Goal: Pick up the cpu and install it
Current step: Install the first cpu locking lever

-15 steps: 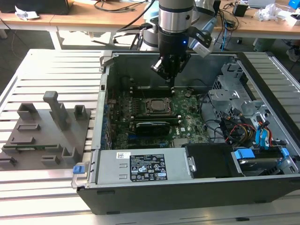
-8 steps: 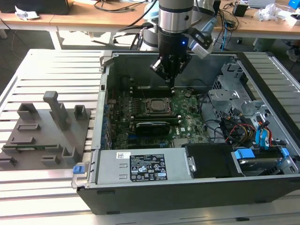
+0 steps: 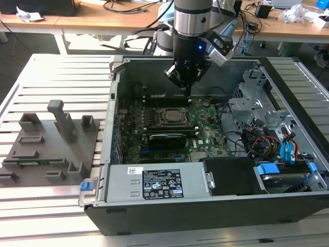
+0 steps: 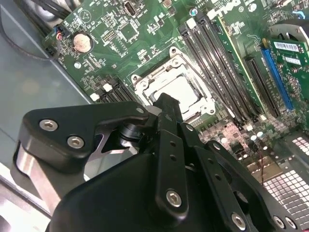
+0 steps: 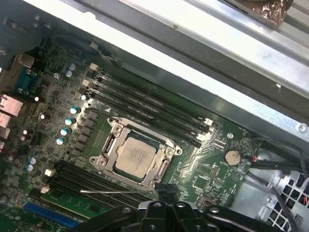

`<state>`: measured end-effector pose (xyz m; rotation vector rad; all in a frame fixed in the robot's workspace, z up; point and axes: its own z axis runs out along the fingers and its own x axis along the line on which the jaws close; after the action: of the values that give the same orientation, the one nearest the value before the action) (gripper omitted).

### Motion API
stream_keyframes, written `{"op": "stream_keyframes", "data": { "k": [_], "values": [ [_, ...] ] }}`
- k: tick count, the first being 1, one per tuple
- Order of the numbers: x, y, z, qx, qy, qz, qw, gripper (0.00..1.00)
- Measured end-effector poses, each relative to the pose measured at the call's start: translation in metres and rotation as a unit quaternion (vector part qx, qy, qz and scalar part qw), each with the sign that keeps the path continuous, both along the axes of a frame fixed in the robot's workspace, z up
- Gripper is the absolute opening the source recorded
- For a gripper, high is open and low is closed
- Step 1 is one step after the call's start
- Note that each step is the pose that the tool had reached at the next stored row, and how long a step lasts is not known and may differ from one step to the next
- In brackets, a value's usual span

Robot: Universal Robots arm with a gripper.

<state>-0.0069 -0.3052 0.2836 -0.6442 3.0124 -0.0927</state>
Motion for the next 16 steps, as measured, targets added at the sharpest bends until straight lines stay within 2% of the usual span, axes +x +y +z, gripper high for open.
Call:
{"op": "stream_keyframes", "data": {
  "k": [7,11,16],
  "values": [
    [0.0,0.0,-0.0001,-0.0022,0.0,-0.029,0.9996,0.11],
    [0.0,0.0,-0.0001,-0.0069,-0.0001,-0.044,0.999,0.11],
    [0.0,0.0,-0.0001,-0.013,-0.0003,-0.065,0.9978,0.11]
  ]
}}
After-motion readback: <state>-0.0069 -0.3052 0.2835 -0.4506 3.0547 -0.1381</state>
